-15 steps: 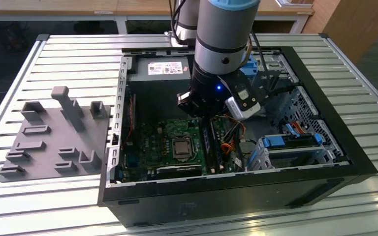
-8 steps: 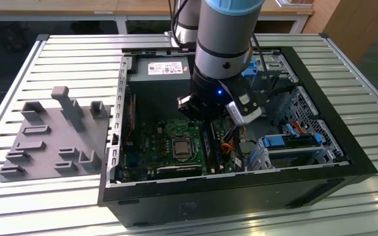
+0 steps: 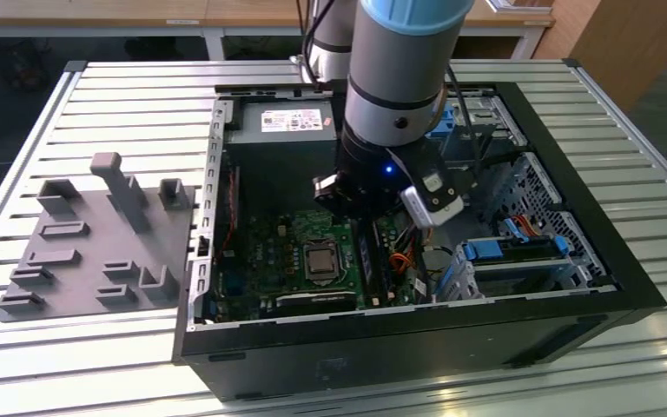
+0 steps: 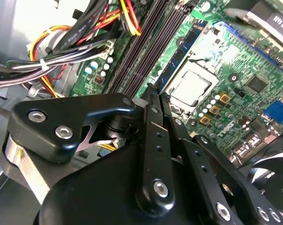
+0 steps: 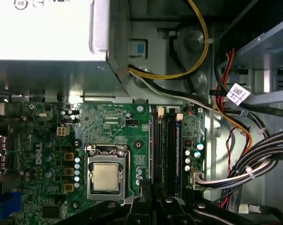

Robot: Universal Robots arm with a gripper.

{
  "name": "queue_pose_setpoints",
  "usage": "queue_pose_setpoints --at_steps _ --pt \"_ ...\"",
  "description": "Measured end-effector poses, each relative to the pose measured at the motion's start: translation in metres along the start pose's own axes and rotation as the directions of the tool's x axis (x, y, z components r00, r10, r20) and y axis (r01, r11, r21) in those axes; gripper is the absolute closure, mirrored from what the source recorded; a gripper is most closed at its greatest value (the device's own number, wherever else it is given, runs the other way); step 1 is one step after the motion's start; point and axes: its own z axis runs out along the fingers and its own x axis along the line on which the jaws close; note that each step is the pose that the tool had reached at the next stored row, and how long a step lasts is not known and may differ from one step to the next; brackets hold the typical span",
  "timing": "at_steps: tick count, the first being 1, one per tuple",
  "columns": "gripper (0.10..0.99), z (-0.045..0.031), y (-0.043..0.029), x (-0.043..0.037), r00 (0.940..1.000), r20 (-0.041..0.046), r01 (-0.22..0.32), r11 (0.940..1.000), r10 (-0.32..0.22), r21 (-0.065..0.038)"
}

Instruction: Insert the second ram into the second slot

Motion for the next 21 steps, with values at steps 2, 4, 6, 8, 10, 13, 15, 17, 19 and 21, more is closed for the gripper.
queue_pose_setpoints --at_steps 2,4,6,8,10,13,15,17,19,21 --pt "0.949 0.0010 -0.0010 0.0000 1.0000 0.0001 0.000 1.0000 0.000 0.000" --pt "0.949 0.0021 -0.0011 -0.0017 1.0000 0.0001 -0.003 1.0000 0.003 0.001" --pt "0.949 0.0039 -0.0012 -0.0031 1.0000 0.0002 -0.007 1.0000 0.007 0.001" --pt "0.949 0.0062 -0.0012 -0.0041 0.9999 0.0004 -0.014 0.9999 0.014 0.001" --pt "0.949 0.0096 -0.0014 -0.0042 0.9999 0.0006 -0.016 0.9999 0.016 0.001" --pt "0.949 0.0143 -0.0020 -0.0043 0.9999 0.0005 -0.014 0.9999 0.014 0.001" --pt "0.949 0.0155 -0.0022 -0.0046 0.9999 0.0005 -0.014 0.9999 0.014 0.001" --pt "0.949 0.0157 -0.0022 -0.0060 0.9999 0.0004 -0.014 0.9999 0.014 0.001" --pt "0.949 0.0160 -0.0022 -0.0077 0.9999 0.0004 -0.014 0.9999 0.014 0.001" --pt "0.949 0.0167 -0.0022 -0.0089 0.9999 0.0006 -0.014 0.9999 0.014 0.001"
